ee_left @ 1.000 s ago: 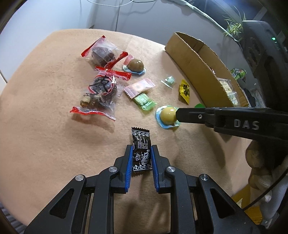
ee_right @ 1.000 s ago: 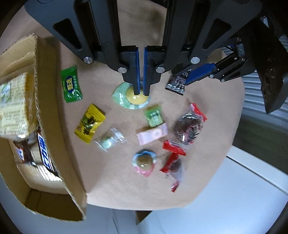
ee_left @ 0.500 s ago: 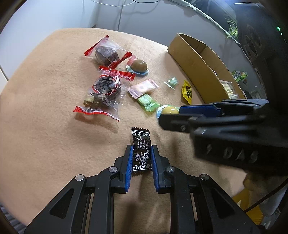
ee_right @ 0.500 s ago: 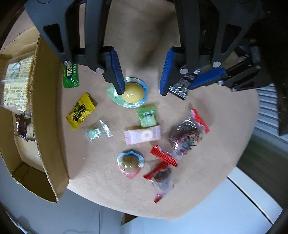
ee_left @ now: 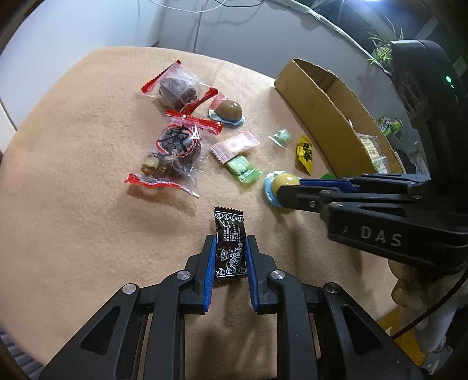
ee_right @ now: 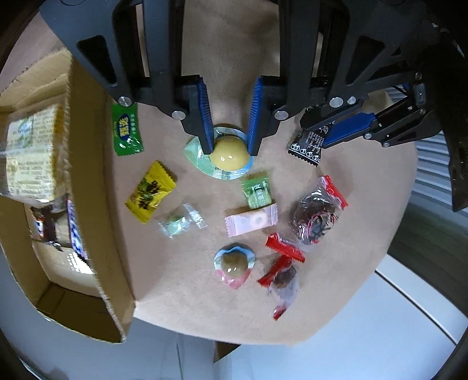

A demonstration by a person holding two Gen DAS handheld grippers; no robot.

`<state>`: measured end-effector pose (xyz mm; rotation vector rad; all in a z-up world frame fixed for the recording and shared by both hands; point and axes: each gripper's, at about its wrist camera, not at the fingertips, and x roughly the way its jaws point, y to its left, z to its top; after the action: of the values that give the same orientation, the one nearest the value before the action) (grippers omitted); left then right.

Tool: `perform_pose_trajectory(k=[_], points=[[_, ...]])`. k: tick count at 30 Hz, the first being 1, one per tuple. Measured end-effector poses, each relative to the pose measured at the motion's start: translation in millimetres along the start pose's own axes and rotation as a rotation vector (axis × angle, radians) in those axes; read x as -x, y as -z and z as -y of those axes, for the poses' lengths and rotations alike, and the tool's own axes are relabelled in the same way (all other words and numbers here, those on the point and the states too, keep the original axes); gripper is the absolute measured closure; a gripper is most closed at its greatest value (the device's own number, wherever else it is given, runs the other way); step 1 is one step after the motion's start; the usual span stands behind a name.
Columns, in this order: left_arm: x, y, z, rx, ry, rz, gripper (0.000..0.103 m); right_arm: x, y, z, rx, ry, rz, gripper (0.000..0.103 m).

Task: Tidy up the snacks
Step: 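Carry the yellow ball candy and black packet over the box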

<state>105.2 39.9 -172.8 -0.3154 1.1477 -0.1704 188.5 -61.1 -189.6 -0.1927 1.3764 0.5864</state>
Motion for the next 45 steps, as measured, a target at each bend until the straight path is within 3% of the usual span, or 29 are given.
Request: perform_pose_trajectory(k=[14, 24, 34, 45], points=[[18.5, -39.2, 27.1, -0.055, 0.042, 0.058, 0.085, 93.0, -7.5, 60.1, -0.131, -0.023, 0.168, 0.079], [15.0, -86.2, 67.3, -0.147, 0.077, 0.108, 0.085, 126.6, -29.7, 115.4, -0.242, 0.018, 0.246, 0.079], [1.2, -109.6, 103.9, -0.207, 0.097, 0.116, 0.085, 127.4, -52.0, 156.5, -0.284, 0.061, 0.256, 0.079], [-19.1, -119.2, 142.8, -0.242, 0.141, 0.07, 0.085, 113.7, -64.8, 185.2, -0.324, 0.077, 0.233, 0.078]])
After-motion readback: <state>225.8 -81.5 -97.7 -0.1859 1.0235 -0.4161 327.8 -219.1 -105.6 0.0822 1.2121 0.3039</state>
